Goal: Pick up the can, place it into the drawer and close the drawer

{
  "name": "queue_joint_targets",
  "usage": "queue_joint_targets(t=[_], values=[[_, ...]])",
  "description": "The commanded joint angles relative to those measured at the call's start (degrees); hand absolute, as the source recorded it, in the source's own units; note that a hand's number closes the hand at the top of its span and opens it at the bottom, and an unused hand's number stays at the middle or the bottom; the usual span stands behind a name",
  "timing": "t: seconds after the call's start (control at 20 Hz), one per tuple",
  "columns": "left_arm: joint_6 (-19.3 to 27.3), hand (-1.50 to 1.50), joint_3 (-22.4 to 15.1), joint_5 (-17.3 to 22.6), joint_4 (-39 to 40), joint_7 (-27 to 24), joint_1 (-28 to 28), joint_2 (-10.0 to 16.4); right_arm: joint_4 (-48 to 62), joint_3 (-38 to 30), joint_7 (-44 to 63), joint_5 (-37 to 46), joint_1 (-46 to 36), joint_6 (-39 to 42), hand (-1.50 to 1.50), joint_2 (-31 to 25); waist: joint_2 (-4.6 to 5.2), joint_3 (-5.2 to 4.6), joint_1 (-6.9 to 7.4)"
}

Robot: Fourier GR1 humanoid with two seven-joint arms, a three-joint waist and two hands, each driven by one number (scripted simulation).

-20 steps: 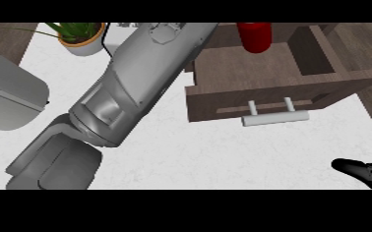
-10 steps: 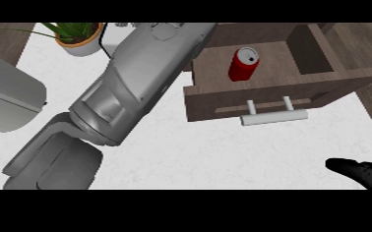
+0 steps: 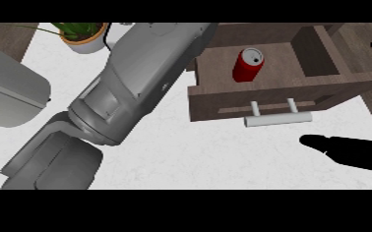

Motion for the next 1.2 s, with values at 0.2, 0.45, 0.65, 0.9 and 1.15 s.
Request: queue_joint_targets(t=[0.2, 0.45, 0.65, 0.9, 1.15], values=[[2.33, -1.50, -0.92, 0.81, 1.36, 0.21, -3.10, 0.00, 12.71, 9.38, -5.09, 17.32, -6.30, -3.65, -1.50, -1.11, -0.37, 0.01, 1.90], [-0.29, -1.50, -0.82, -0.32, 1.37, -0.09, -2.22, 0.01, 23.21, 12.85, -8.62, 25.23, -9.16, -7.32, -1.50, -0.56, -1.01, -0.05, 3.93], [-2.30, -1.50, 0.54, -0.88, 3.99, -1.40, -2.37, 0.83, 32.02, 12.40, -9.02, 28.13, -16.52, -7.55, -1.50, -1.32, -0.63, -0.05, 3.90], [-2.52, -1.50, 1.96, -0.64, 2.19, -2.46, 0.30, 1.41, 45.28, 17.53, -12.51, 37.71, -18.27, -17.72, -1.50, 4.02, -0.94, -0.07, 4.91], [-3.03, -1.50, 1.64, -1.74, -0.64, -0.39, 2.80, 3.61, 58.97, 13.34, -15.64, 38.69, -25.44, -24.47, -1.50, 5.45, -1.42, -0.09, 5.98]])
